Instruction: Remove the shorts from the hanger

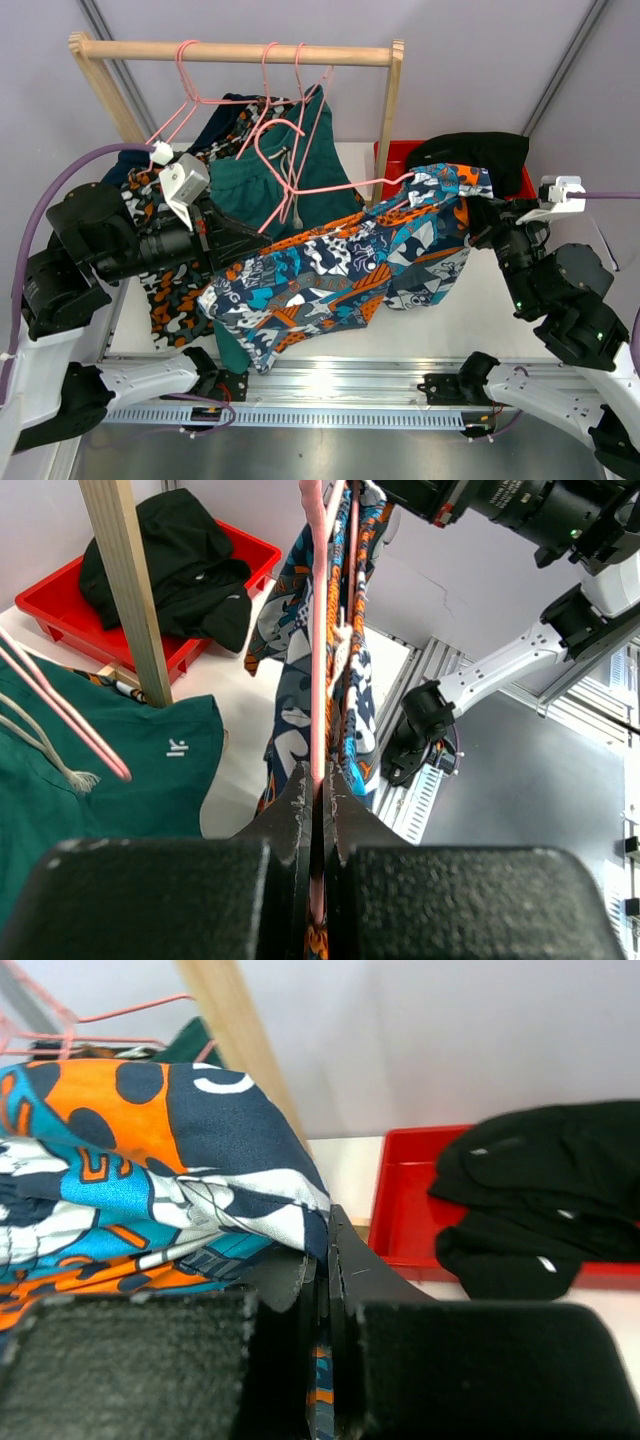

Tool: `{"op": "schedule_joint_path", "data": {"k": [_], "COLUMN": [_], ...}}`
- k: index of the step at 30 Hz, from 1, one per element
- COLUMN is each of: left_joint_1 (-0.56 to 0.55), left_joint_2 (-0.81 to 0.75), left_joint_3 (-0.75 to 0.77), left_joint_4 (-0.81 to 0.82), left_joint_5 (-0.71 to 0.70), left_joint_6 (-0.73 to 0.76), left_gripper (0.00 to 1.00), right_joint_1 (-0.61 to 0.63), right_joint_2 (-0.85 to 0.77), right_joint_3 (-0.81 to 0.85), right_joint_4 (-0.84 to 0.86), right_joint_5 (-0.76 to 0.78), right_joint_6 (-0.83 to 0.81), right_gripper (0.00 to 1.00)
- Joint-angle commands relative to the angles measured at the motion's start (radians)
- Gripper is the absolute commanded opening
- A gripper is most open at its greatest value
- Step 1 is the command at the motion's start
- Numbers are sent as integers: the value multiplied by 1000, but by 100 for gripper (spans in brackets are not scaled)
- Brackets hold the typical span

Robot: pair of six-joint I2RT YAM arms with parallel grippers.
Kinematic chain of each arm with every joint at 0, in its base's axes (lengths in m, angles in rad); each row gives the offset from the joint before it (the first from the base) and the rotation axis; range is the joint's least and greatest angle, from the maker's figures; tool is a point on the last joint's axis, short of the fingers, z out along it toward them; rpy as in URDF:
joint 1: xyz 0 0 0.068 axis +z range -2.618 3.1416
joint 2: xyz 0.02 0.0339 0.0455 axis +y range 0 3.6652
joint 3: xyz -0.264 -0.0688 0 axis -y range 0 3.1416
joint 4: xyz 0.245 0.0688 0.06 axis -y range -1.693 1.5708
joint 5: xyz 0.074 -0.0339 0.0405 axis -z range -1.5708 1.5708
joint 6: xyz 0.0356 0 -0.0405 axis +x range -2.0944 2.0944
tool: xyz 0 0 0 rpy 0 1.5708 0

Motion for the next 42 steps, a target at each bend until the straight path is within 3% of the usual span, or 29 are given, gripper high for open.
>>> {"op": "schedule_joint_path", "data": {"k": [1, 20, 29, 33, 34, 38, 42], "left_joint_1": [-8, -14, -14, -14, -14, -14, -14], "left_joint_2": [-42, -5, 16, 72, 82, 153, 256], "left_joint_3": [44, 69, 87, 124, 118, 113, 167], "left_joint_4": [14, -2, -9, 11, 31, 169, 167], "left_joint_5": [-8, -66, -115, -210, -230, -316, -462], "left_joint_6": [-15, -18, -20, -15, -17, -29, -31], "left_gripper": [0, 0, 0, 0, 0, 0, 0], "right_joint_1": [-21, -21, -21, -21, -21, -12, 61], "right_joint_2": [-5, -48, -39, -40, -39, -2, 46], "right_joint_3": [55, 29, -2, -43, -57, -111, -116], "right_joint_4": [-6, -44, -57, -16, 6, 63, 43], "right_joint_5": [314, 380, 305, 140, -19, -352, -330], "right_joint_6": [13, 111, 164, 155, 138, 124, 130], "right_gripper": [0, 0, 0, 0, 0, 0, 0]}}
